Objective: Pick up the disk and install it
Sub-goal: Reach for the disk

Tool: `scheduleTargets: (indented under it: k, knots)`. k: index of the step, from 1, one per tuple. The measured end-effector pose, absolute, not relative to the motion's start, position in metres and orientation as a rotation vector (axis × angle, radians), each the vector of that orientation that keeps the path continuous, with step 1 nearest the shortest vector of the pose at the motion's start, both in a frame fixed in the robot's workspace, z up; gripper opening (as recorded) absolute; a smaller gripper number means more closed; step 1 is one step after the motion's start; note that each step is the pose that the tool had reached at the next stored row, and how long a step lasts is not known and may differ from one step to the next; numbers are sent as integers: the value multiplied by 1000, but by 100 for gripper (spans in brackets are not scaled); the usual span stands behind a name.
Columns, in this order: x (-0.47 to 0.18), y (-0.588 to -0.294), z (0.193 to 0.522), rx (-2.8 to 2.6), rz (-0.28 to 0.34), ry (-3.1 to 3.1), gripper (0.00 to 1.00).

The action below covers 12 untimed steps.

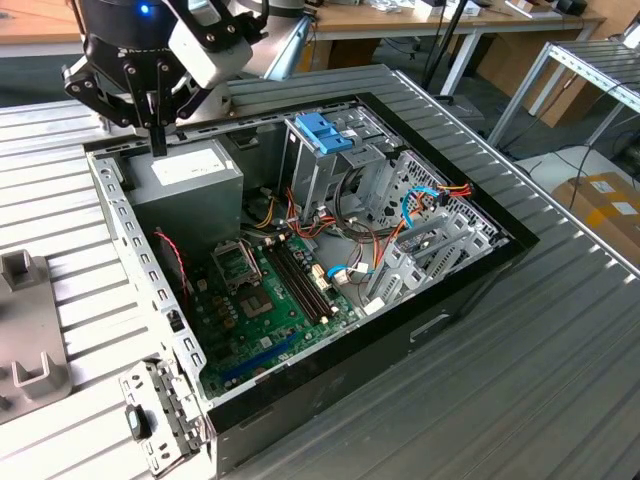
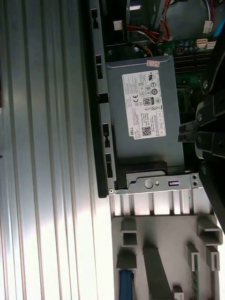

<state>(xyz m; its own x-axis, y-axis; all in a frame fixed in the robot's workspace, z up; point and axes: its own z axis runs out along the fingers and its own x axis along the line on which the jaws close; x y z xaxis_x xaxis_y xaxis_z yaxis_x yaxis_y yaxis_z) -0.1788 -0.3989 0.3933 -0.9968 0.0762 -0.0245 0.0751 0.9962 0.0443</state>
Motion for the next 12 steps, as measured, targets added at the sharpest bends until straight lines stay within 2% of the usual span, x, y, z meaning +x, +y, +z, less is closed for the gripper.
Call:
scheduleTargets:
  k: [12]
  knots:
    - [-185,-399,393,118,68,3112,10]
